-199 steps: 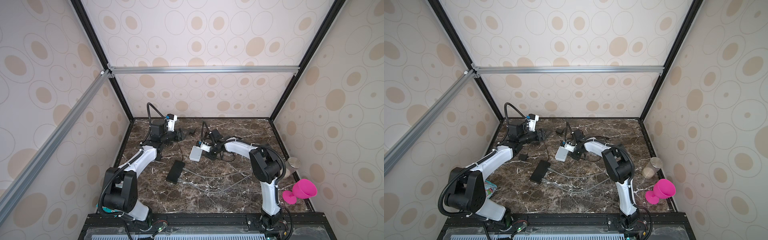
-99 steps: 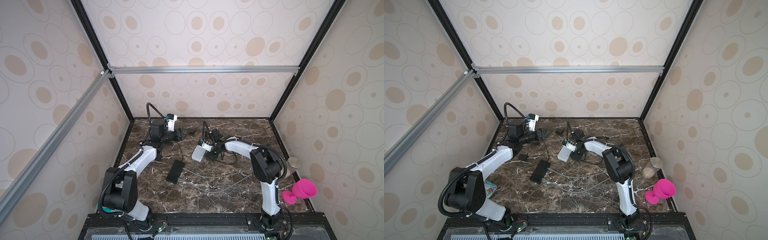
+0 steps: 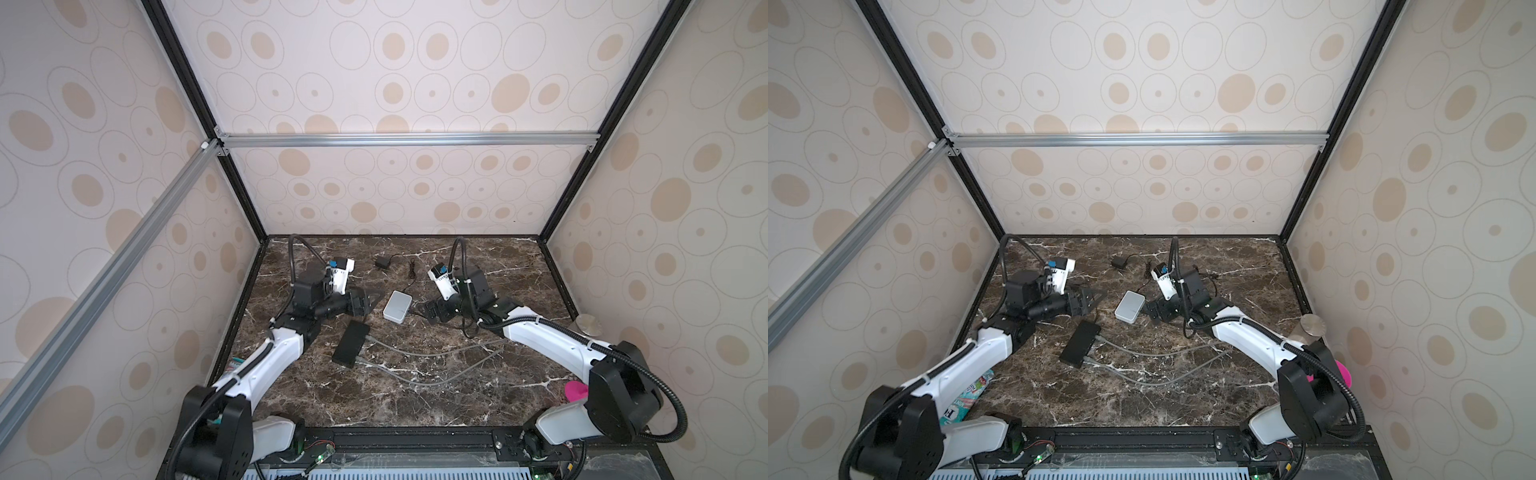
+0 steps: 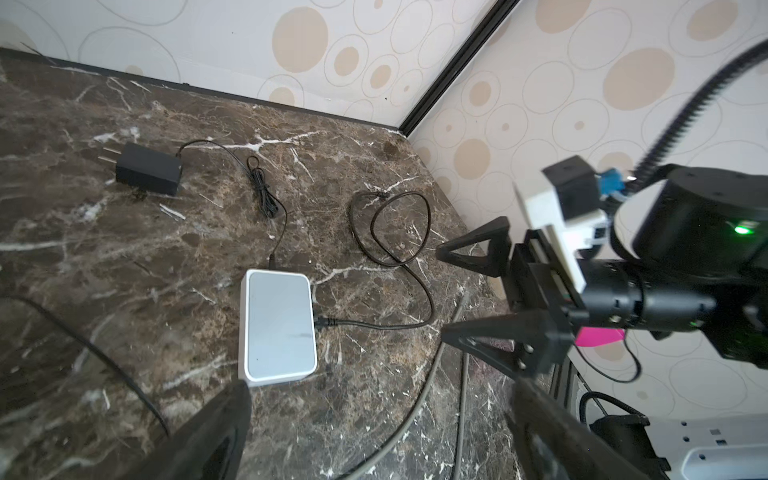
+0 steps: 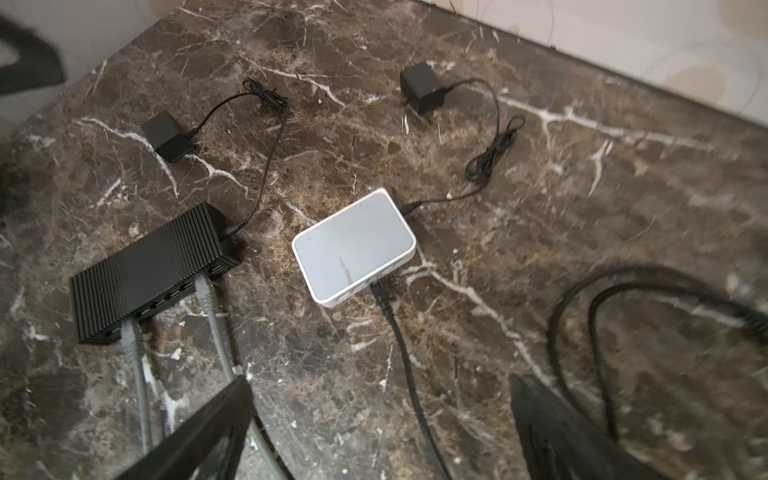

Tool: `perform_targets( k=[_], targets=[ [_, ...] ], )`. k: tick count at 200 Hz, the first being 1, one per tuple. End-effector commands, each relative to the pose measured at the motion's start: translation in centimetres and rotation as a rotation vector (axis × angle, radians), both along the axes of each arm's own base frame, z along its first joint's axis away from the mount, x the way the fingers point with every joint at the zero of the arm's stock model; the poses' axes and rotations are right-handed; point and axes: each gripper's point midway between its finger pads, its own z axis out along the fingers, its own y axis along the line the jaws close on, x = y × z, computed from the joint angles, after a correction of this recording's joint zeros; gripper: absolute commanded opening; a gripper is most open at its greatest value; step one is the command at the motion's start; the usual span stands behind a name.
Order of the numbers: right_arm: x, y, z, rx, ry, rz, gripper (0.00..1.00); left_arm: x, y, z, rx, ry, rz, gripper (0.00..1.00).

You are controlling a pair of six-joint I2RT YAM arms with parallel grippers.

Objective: Insert the plug into the switch port

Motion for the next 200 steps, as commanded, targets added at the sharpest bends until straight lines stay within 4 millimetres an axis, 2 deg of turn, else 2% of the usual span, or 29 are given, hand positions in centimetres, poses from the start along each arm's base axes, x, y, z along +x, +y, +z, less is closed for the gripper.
perform_targets(
  k=[1, 24, 59, 74, 85, 97, 121, 143, 172, 200],
  targets=[
    [-0.9, 1.1, 0.4, 0.214, 0.046, -0.097, 1.00, -3.0, 0.3, -0.2, -0.042, 0.012, 0.014, 0.98],
    [-3.4, 2.0, 1.5, 0.229, -0.024, -0.103, 1.00, -5.8, 1.2, -1.3, -0.035, 0.015, 0.068, 0.98],
    [-7.4, 3.5, 2.9, 0.149, -0.058, -0.105, 1.00, -8.4, 2.5, -3.2, -0.097, 0.055, 0.141, 0.98],
    [-8.4, 3.2, 3.6, 0.089, -0.089, -0.123, 1.00, -9.2, 2.8, -3.7, -0.119, 0.068, 0.154, 0.98],
    [-8.4, 2.4, 4.1, 0.125, -0.081, -0.195, 1.00, -9.5, 3.0, -3.8, -0.124, 0.069, 0.164, 0.98],
    [-8.2, 0.7, 3.4, 0.166, -0.050, -0.310, 1.00, -9.7, 3.2, -3.5, -0.135, 0.063, 0.178, 0.98],
    [-9.5, 0.7, 0.4, 0.214, -0.009, -0.230, 1.00, -9.7, 3.8, -3.4, -0.139, 0.056, 0.217, 0.98],
    [-10.7, 0.5, -1.5, 0.311, -0.007, -0.200, 1.00, -9.1, 5.0, -4.8, -0.104, 0.093, 0.308, 0.98],
    [-11.3, -0.4, -2.8, 0.386, -0.022, -0.211, 1.00, -8.4, 6.6, -7.2, -0.055, 0.158, 0.423, 0.98],
    [-11.7, 1.3, -3.9, 0.368, 0.042, -0.153, 1.00, -7.9, 7.3, -8.2, -0.055, 0.203, 0.496, 0.98]
  ],
)
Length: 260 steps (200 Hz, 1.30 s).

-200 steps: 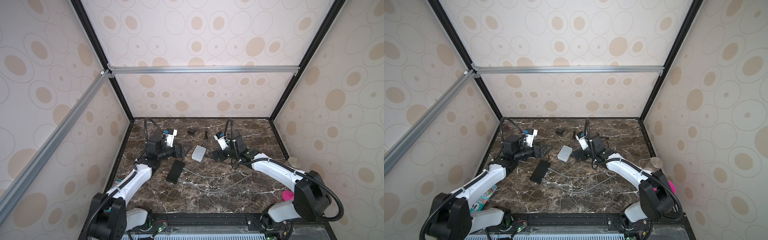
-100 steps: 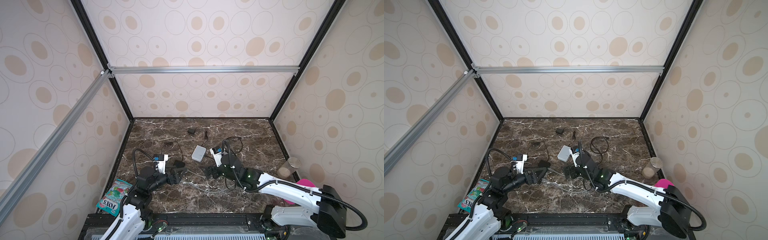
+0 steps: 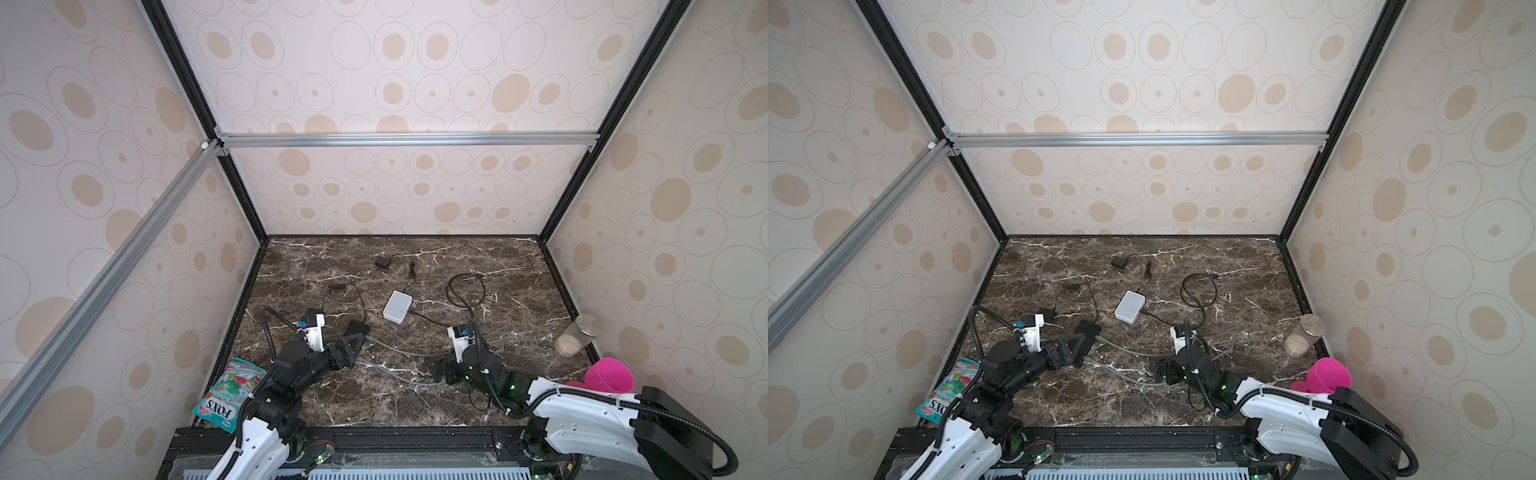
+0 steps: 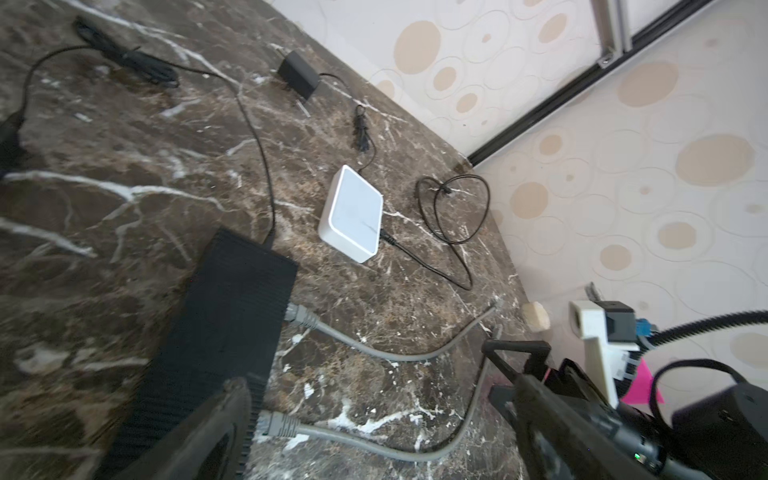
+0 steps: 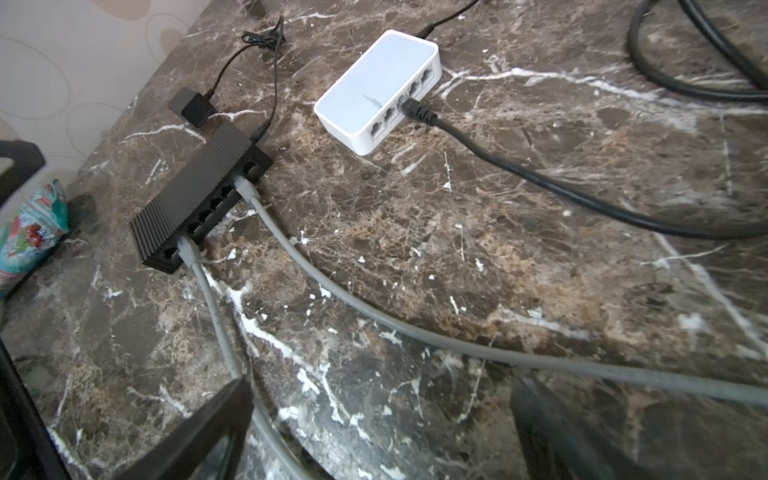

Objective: Insert the plug into the switch port

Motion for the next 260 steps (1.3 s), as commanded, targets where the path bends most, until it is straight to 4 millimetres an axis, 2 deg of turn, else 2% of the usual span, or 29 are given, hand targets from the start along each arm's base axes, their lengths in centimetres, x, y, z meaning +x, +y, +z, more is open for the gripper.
perform_targets(
  k=[1, 24, 39, 60, 101, 116, 147, 168, 210, 243, 260],
  targets=[
    [0.8, 2.7, 2.7, 0.123, -0.025, 0.037, 1.00, 0.6, 1.3, -1.3, -0.003, 0.064, 0.115, 0.98],
    [0.9, 4.8, 2.5, 0.095, 0.021, 0.106, 1.00, 1.3, 1.9, -1.8, -0.022, 0.112, 0.187, 0.98],
    [0.9, 5.7, 2.6, 0.088, 0.022, 0.138, 1.00, 1.8, 2.2, -1.6, 0.028, 0.125, 0.208, 0.98],
    [1.1, 5.8, 2.6, 0.088, 0.018, 0.133, 1.00, 2.5, 2.9, -1.4, 0.143, 0.137, 0.243, 0.98],
    [1.1, 6.0, 2.1, 0.094, 0.027, 0.137, 1.00, 4.4, 2.3, -3.7, 0.293, 0.178, 0.213, 0.98],
    [1.0, 6.1, 1.8, 0.081, 0.040, 0.146, 1.00, 5.7, 1.5, -3.7, 0.317, 0.133, 0.181, 0.98],
    [1.1, 6.1, 1.7, 0.079, 0.037, 0.143, 1.00, 9.3, -1.9, -1.7, 0.338, 0.027, 0.047, 0.98],
    [1.0, 5.7, 1.5, 0.078, 0.038, 0.132, 1.00, 11.6, -2.2, -1.5, 0.394, 0.022, 0.030, 0.96],
    [0.4, 5.1, 1.5, 0.095, 0.039, 0.128, 1.00, 13.7, -1.5, -4.1, 0.492, 0.091, 0.020, 0.95],
    [0.0, 4.5, 1.7, 0.111, 0.039, 0.123, 1.00, 13.9, -3.4, -5.4, 0.471, 0.105, -0.082, 0.94],
    [-0.2, 4.2, 1.7, 0.114, 0.038, 0.118, 1.00, 13.5, -3.7, -6.4, 0.466, 0.135, -0.111, 0.93]
  ],
)
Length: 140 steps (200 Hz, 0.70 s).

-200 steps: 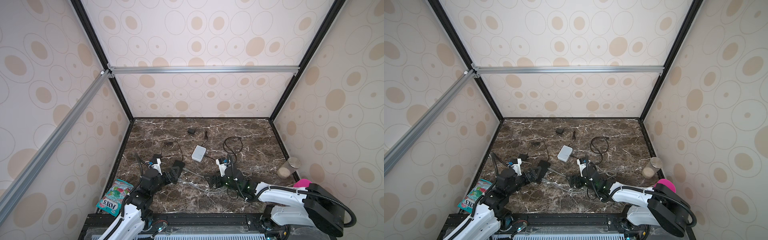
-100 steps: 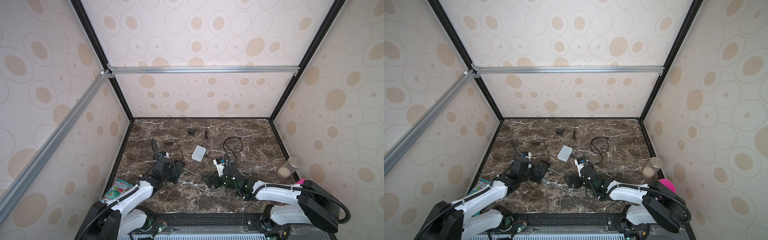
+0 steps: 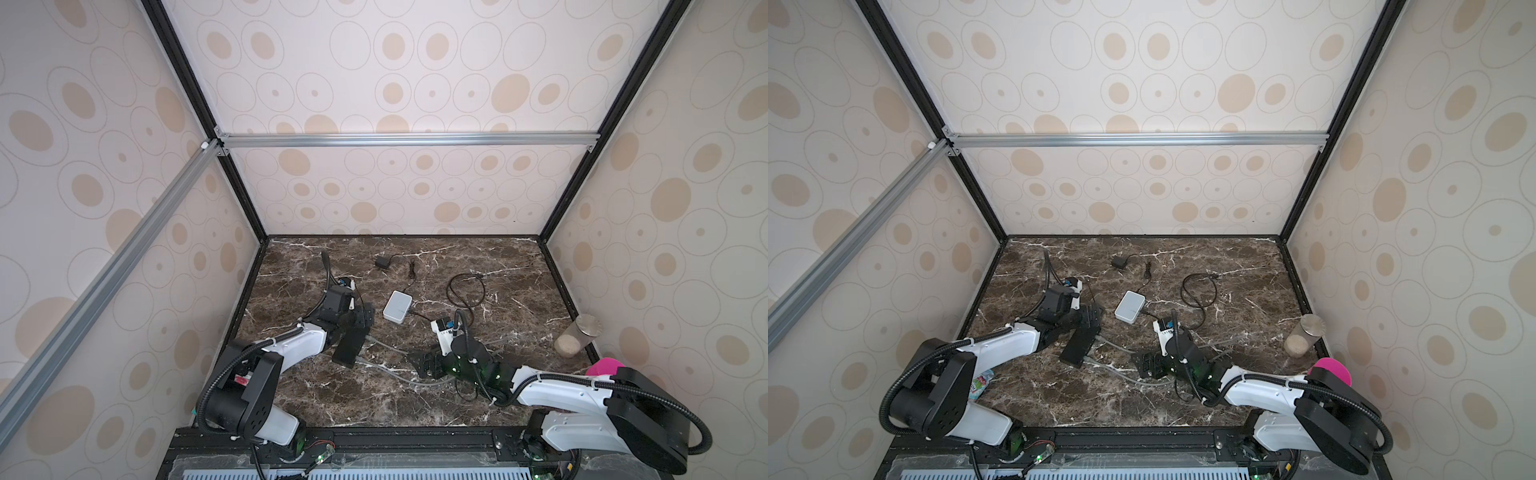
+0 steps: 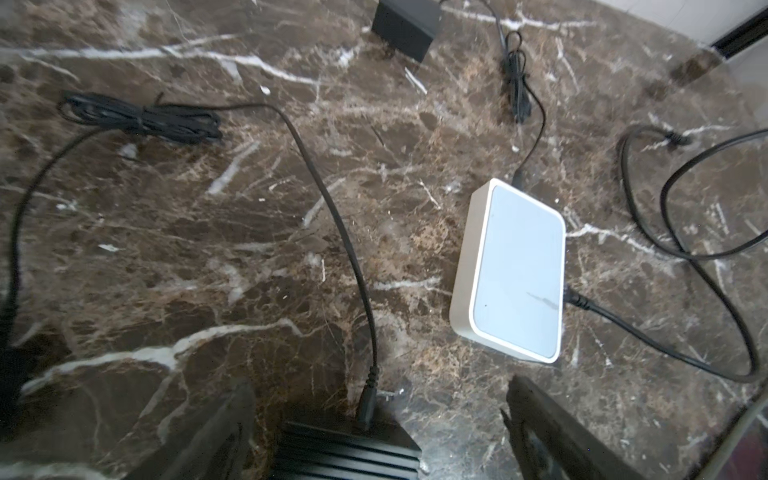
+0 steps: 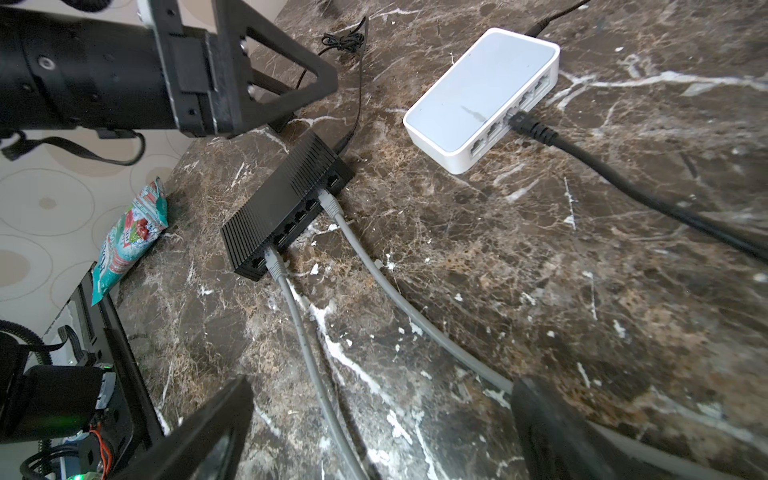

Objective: Insert the plug into the switch port

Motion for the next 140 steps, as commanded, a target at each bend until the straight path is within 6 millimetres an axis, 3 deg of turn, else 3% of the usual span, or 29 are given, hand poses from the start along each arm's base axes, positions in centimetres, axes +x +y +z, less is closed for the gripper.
perform_targets(
  k=[1, 32, 140],
  targets=[
    [-0.3, -0.4, 0.3, 0.024, -0.001, -0.012, 1.00, 0.5, -1.2, 0.6, -0.014, -0.010, -0.076, 0.93],
    [-0.3, -0.7, 0.4, 0.015, -0.003, -0.022, 1.00, -0.9, -2.6, -0.1, -0.096, 0.020, -0.139, 0.92],
    [-0.1, -0.1, -0.9, 0.012, 0.031, -0.020, 1.00, -3.2, -6.1, 2.1, -0.288, 0.018, -0.310, 0.92]
  ],
)
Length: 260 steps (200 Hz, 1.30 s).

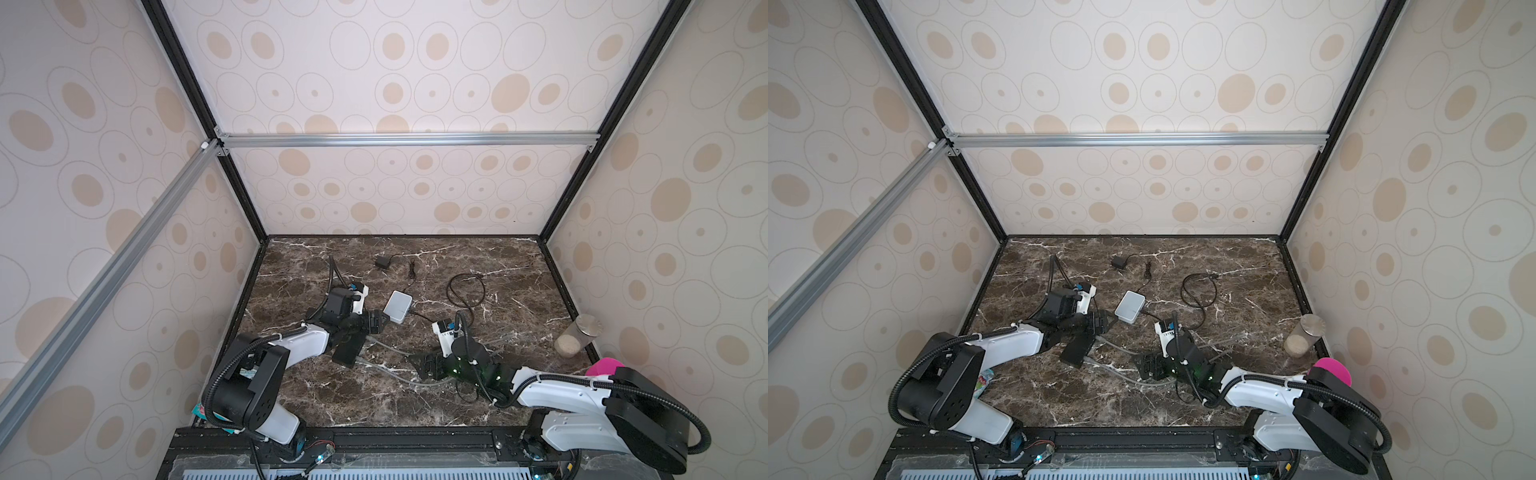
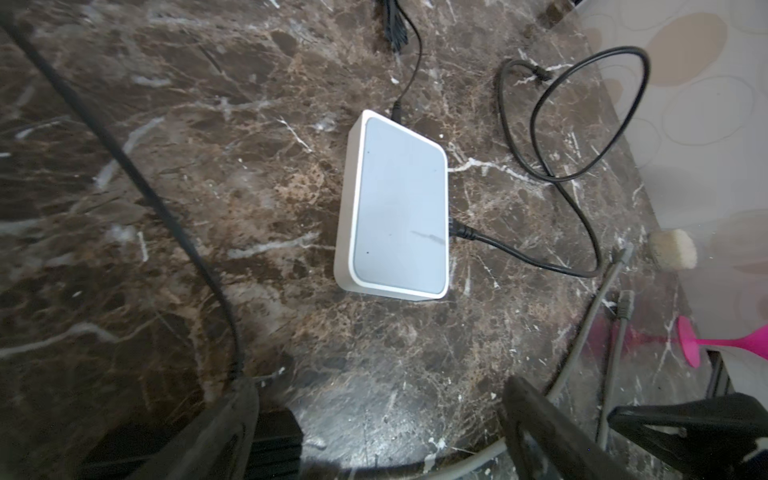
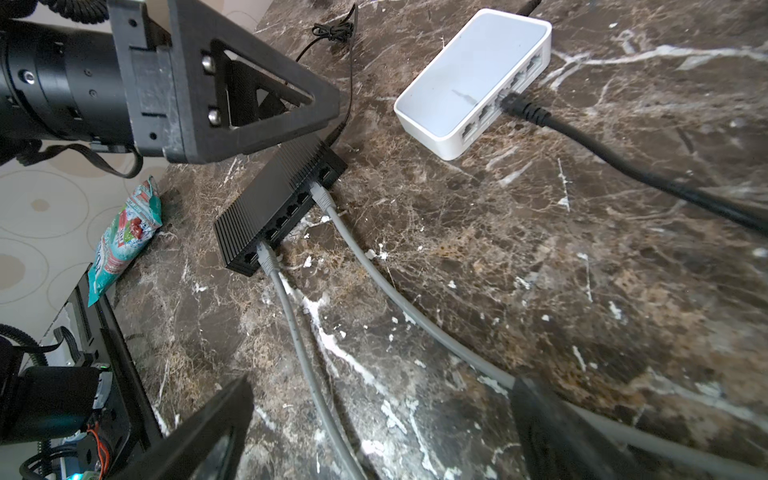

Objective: Insert the plug into the switch port

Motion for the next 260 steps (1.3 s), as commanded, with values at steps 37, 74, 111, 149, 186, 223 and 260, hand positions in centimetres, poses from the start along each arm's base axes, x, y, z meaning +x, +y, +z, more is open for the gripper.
perform_targets(
  k=[37, 74, 111, 149, 186, 223, 260],
  targets=[
    [0.1, 0.3, -0.2, 0.007, 0.010, -0.005, 1.00, -0.6, -2.1, 3.4, -0.131, -0.063, -0.094, 0.91],
    [0.1, 0.3, -0.3, 0.007, 0.012, -0.002, 1.00, 1.0, 0.9, 2.6, 0.043, -0.071, 0.047, 0.93],
    [0.2, 0.4, -0.3, 0.005, 0.008, -0.001, 1.00, 1.6, 3.4, 1.2, 0.171, -0.057, 0.151, 0.97],
    [0.1, 0.4, -0.3, 0.006, 0.008, 0.002, 1.00, 1.7, 4.5, 0.5, 0.220, -0.057, 0.196, 0.98],
    [0.1, 0.5, -0.3, 0.006, 0.011, 0.003, 1.00, 1.6, 4.5, -0.1, 0.223, -0.044, 0.193, 0.98],
    [0.1, 0.6, -0.3, 0.004, 0.013, 0.008, 1.00, 1.4, 4.0, -1.1, 0.218, -0.009, 0.163, 0.98],
    [0.1, 0.6, -0.3, 0.005, 0.012, 0.007, 1.00, 1.3, 3.6, -1.8, 0.206, 0.009, 0.150, 0.98]
  ],
)
